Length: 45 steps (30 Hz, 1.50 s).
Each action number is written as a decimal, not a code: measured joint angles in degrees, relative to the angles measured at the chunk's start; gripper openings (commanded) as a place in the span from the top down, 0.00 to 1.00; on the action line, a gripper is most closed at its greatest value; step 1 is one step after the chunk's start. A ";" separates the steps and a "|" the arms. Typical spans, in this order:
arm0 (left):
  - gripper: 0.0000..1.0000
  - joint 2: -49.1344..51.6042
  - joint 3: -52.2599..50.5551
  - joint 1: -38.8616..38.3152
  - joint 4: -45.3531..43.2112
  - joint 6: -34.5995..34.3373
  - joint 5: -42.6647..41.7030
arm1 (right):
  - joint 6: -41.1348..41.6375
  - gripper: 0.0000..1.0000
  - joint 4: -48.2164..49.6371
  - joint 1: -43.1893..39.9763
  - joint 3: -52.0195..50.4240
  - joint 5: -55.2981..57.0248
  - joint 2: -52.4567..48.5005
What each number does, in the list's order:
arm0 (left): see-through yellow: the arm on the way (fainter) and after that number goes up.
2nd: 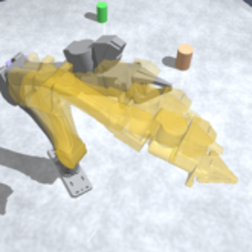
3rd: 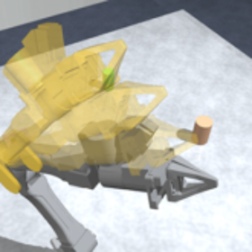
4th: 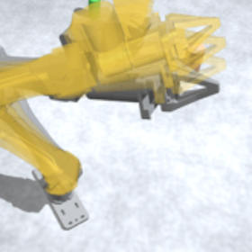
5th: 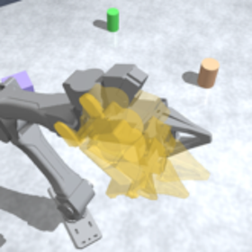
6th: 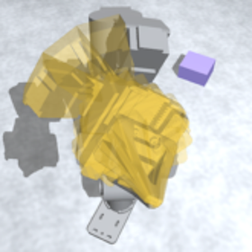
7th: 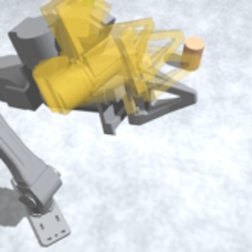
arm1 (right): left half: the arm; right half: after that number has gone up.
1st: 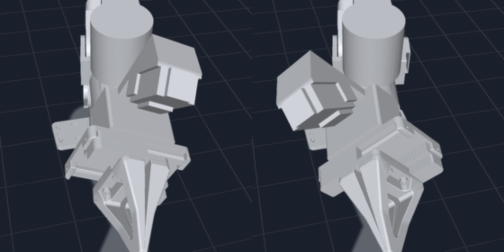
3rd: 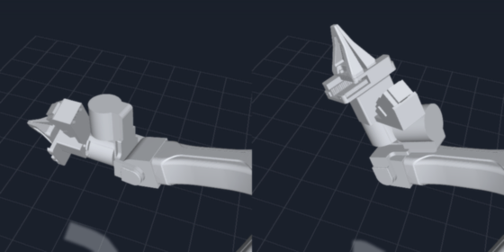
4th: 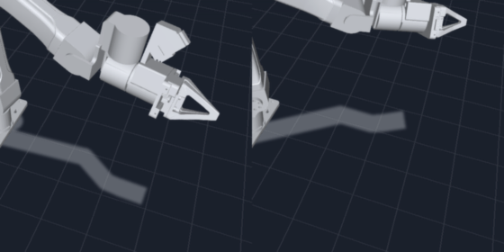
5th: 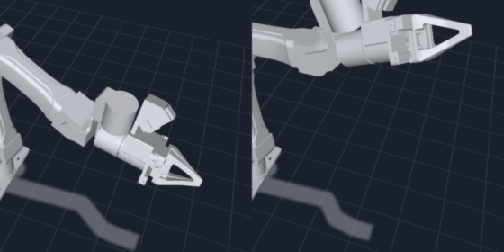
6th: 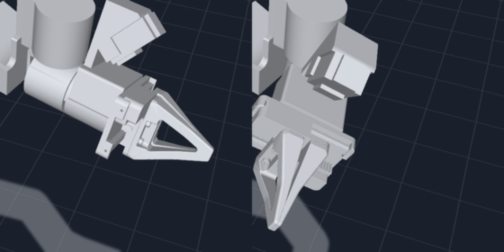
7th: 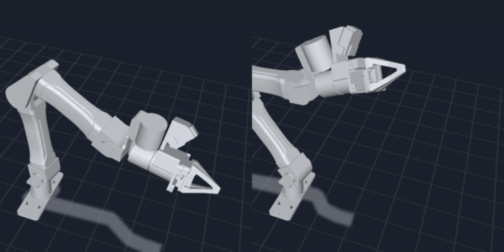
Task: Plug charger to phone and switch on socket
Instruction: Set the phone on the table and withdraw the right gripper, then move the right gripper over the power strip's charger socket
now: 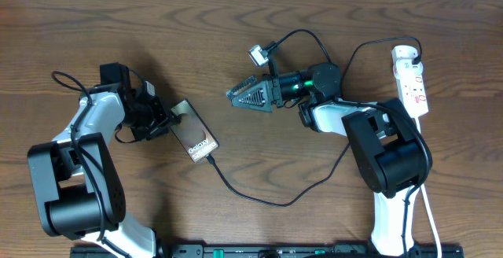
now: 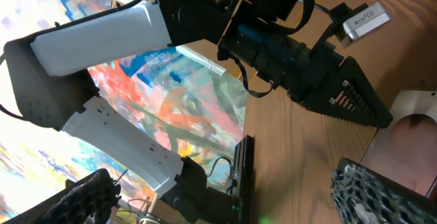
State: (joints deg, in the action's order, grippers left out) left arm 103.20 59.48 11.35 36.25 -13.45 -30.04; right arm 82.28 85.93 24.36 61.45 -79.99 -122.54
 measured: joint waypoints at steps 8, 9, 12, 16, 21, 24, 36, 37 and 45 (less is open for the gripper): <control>0.32 -0.02 0.00 0.00 0.83 0.20 -1.44 | 0.00 0.01 0.00 -0.02 0.02 -0.35 0.00; 0.30 -0.20 0.00 0.00 0.83 0.20 -1.95 | 0.00 0.01 0.00 -0.09 0.00 -0.57 0.00; 0.18 -2.10 -0.02 0.00 0.85 0.50 -3.93 | 0.02 0.01 -0.15 -0.68 0.00 -1.42 0.00; 0.12 -11.74 -0.04 0.00 0.81 0.50 -8.17 | 0.31 0.01 -3.96 -3.63 0.02 -2.99 0.00; 0.11 -24.92 -0.04 0.00 0.85 0.42 -12.26 | 0.79 0.01 -5.57 -9.09 0.04 -3.87 0.00; 0.11 -31.08 -0.04 0.00 0.87 0.44 -13.81 | 1.27 0.01 -5.57 -12.37 0.04 -4.04 0.00; 0.11 -40.15 -0.04 0.00 0.90 0.37 -15.08 | 5.84 0.01 -6.91 -11.74 0.20 3.58 0.02; 0.11 -40.09 -0.04 0.00 0.90 0.37 -15.08 | 4.94 0.01 -10.25 -11.19 0.31 4.76 0.02; 0.11 -39.01 -0.04 0.00 1.44 0.35 -15.08 | -16.00 0.01 -56.43 -9.38 0.72 16.55 0.26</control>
State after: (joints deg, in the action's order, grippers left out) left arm 64.18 59.44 11.35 37.69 -13.10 -45.12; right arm 66.28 29.50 14.98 62.17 -63.44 -122.28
